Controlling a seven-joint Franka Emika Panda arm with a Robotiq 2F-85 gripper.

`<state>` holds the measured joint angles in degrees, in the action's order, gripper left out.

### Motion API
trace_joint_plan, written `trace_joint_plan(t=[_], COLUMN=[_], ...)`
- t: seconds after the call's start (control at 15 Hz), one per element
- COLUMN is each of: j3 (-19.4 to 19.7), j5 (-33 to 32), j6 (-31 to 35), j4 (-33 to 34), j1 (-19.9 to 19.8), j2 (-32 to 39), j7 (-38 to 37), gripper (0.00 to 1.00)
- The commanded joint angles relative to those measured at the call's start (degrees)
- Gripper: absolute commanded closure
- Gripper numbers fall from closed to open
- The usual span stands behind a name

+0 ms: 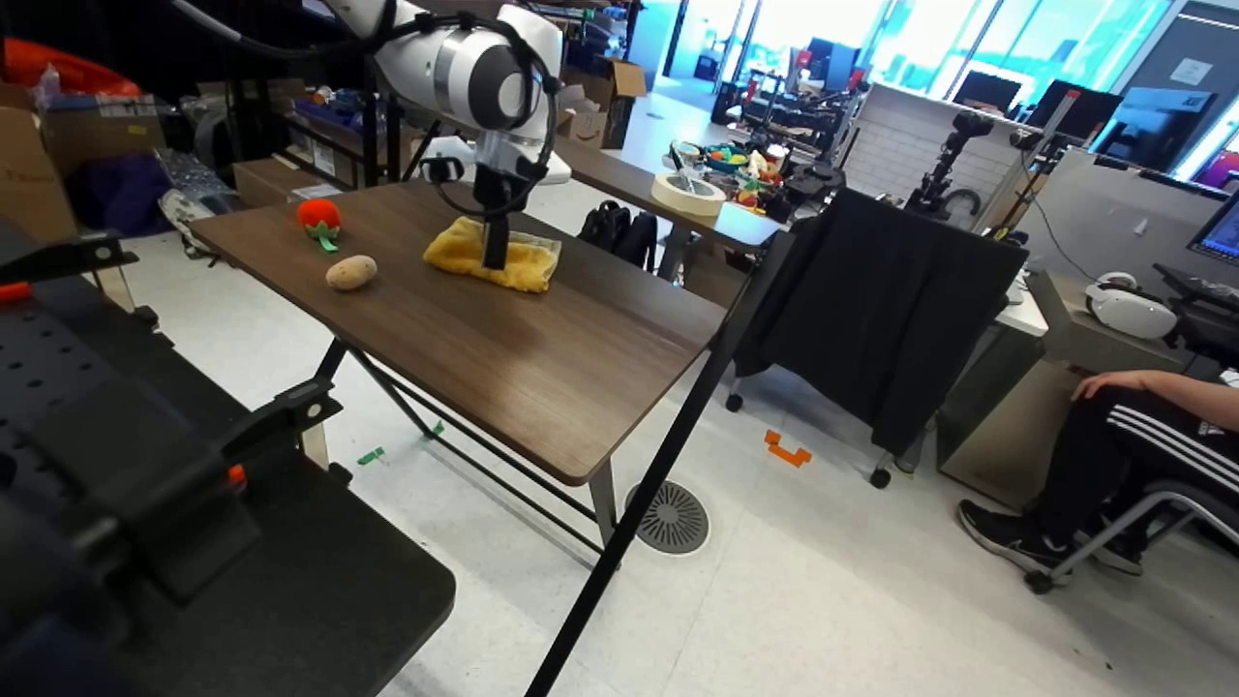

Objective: Use the yellow towel to wipe the table

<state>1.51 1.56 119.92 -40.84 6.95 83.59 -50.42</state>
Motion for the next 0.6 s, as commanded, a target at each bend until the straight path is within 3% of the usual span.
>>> trace_joint_plan(t=[0.0, 0.27, 0.53], j3=[-3.3, -1.4, 4.3], j5=[-0.4, -4.3, -11.1], j6=[1.6, -2.3, -1.2], j4=[0.0, 0.4, 1.7], j1=[5.3, 11.8, 12.5], j2=[2.2, 1.2, 1.7], j7=[5.1, 8.6, 8.8], gripper=[0.0, 0.0, 0.0])
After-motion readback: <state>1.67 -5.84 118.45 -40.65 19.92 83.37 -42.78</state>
